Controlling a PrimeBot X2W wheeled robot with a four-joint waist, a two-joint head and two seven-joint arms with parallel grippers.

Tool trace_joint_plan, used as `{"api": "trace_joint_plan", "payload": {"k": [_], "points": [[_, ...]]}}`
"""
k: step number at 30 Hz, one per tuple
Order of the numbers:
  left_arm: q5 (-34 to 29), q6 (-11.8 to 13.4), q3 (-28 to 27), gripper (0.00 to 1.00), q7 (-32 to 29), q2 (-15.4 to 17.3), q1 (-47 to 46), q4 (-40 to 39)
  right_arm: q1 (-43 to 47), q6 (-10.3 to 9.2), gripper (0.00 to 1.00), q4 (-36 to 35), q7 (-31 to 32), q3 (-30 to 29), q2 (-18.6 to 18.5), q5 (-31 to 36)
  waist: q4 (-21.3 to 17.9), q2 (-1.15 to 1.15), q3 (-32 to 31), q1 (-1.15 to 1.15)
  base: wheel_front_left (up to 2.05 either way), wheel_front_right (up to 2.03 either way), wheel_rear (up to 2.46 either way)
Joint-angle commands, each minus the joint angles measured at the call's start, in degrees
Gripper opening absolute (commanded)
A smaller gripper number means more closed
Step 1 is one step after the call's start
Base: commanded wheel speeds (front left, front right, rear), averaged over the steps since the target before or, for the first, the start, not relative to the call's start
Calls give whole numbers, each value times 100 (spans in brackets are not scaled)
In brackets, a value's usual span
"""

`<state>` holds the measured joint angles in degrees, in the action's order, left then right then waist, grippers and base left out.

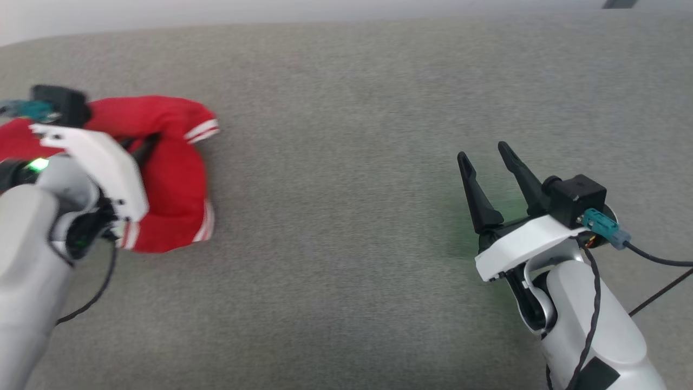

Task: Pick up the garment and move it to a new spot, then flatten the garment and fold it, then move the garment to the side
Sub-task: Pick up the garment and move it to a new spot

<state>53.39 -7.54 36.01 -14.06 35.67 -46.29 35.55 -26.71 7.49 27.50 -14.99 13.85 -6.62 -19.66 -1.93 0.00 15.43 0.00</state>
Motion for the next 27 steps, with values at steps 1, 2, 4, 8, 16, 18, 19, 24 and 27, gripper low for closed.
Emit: {"api": "trace_joint_plan", "payload": {"k": [1,2,4,8,16,18,19,24,27], "points": [[15,15,183,0,73,-26,-148,-236,81,0,100,-30,-25,-42,26,-55,-131,0,-75,0,0,0,0],[59,15,333,0,83,-30,-209,-428,104,0,100,-45,-25,-67,40,-67,-189,0,-84,0,0,0,0],[81,15,475,0,99,-17,-270,-627,132,1,100,-56,-25,-96,60,-76,-256,0,-89,0,0,0,0],[270,15,1030,0,46,-53,-563,-1370,183,0,100,-123,-25,-232,139,-133,-593,0,-29,0,0,0,0],[321,15,2040,0,112,-711,-1806,-1730,210,0,100,-258,-25,-545,307,-302,-1280,0,405,0,0,0,0],[395,15,2259,0,279,-941,-2087,-1623,175,0,100,-277,-25,-573,334,-343,-1432,0,525,0,0,0,0],[419,15,2383,0,360,-1016,-2211,-1559,155,1,100,-293,-25,-575,347,-363,-1510,0,581,0,0,0,0],[747,15,3306,0,320,-882,-2475,-1336,75,0,100,-369,-25,-557,369,-565,-1901,0,776,0,0,0,0],[930,15,3623,0,98,-531,-2402,-1256,132,1,100,-401,-25,-553,370,-753,-2041,0,820,0,0,0,0]]}}
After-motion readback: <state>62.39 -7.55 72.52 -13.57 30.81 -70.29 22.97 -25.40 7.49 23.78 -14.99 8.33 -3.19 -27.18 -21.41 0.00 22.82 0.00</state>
